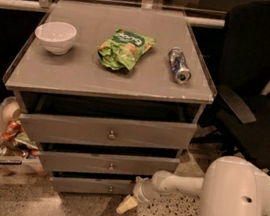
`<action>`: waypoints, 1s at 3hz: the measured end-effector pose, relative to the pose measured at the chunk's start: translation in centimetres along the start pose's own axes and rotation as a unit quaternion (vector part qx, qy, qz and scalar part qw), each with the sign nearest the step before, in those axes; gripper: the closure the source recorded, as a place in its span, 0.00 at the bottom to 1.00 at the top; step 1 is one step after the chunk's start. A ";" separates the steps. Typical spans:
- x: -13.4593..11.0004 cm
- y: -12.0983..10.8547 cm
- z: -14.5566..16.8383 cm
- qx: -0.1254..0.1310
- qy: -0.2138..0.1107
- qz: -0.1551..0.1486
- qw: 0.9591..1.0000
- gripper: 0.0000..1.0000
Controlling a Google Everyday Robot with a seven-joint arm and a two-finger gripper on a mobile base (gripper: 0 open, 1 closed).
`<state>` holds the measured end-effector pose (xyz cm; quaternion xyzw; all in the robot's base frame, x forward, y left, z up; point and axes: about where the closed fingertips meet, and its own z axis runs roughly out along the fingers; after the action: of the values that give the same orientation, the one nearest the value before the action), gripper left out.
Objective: Open bottom drawer
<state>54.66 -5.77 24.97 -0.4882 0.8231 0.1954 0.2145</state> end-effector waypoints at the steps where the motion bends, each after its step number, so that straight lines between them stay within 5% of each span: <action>1: 0.4 -2.1 2.3 0.015 0.009 -0.009 1.000 0.00; 3: 2.1 -3.5 5.9 0.021 0.022 -0.011 0.999 0.00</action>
Offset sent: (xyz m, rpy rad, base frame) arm 0.0473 -0.0072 -0.0703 -0.0865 -0.0451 -0.0105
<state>57.83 -5.71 18.51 -0.4968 0.8261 0.1653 0.2084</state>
